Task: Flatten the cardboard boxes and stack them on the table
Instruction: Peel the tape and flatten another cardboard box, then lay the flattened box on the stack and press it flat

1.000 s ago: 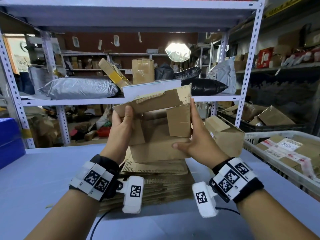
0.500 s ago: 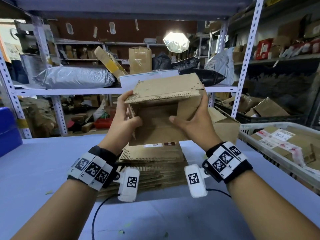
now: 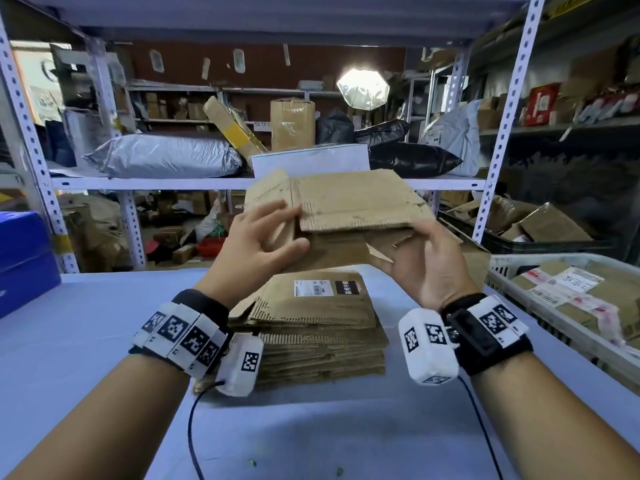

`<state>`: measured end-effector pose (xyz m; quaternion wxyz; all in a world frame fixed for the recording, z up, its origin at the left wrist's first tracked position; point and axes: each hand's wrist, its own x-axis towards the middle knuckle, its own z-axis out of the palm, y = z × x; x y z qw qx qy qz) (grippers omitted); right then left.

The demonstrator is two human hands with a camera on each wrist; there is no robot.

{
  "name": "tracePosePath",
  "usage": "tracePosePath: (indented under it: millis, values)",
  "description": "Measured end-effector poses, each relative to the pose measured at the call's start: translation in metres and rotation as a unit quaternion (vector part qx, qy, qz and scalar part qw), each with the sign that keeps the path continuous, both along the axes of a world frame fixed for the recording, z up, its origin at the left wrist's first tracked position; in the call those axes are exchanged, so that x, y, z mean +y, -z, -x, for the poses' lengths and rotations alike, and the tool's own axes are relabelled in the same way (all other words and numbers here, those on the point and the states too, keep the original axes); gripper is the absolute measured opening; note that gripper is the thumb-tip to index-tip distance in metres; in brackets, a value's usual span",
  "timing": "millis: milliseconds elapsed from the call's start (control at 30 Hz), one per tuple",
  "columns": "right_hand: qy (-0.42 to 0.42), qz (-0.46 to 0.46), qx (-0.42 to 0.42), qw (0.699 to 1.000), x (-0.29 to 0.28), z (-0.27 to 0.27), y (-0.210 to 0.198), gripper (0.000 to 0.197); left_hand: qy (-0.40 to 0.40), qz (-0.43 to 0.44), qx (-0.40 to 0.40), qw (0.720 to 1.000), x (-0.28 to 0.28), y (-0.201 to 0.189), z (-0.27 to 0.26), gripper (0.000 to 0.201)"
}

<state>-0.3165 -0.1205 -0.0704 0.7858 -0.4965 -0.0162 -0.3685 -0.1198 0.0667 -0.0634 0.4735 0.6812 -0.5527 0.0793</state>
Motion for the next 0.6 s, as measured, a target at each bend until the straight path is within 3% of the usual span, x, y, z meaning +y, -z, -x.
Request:
tracePosePath:
  millis: [67,100,200,267,367,433,500,533,600]
  values:
    - [-0.002,-0.045,0.003,0.999,-0.005,0.003,-0.002,0.058,-0.032,-0.079,-0.042,0.996,0.003,0.002,-0.004,0.069]
    - [0.011,-0.069,0.010,0.998,-0.008,0.003,-0.003,0.061,-0.033,-0.093,-0.040,0.994,0.004,0.004,-0.006,0.060]
    - [0.055,-0.085,0.051,0.994,-0.013,0.000,0.000,0.041,-0.061,-0.058,-0.012,0.996,0.003,0.003,-0.012,0.015]
    - [0.066,-0.099,0.063,0.991,-0.015,-0.004,0.007,0.034,-0.112,-0.060,0.009,0.992,0.002,0.003,-0.021,0.033]
    - [0.067,-0.107,0.073,0.989,-0.012,-0.007,0.016,0.030,-0.142,-0.085,0.131,0.978,0.006,0.000,-0.032,0.065]
    - [0.083,-0.086,0.102,0.988,-0.010,-0.011,0.021,0.027,-0.135,-0.101,0.175,0.970,0.009,0.001,-0.039,0.065]
    - [0.105,-0.034,0.167,0.980,-0.008,-0.015,0.028,0.024,-0.154,-0.144,0.164,0.964,0.014,0.002,-0.047,0.059]
    - [0.124,0.017,0.218,0.968,-0.007,-0.017,0.032,0.022,-0.165,-0.180,0.155,0.957,0.018,0.004,-0.053,0.058]
    - [0.169,0.159,0.333,0.914,-0.005,-0.021,0.040,0.021,-0.183,-0.273,0.131,0.935,0.025,0.008,-0.065,0.059]
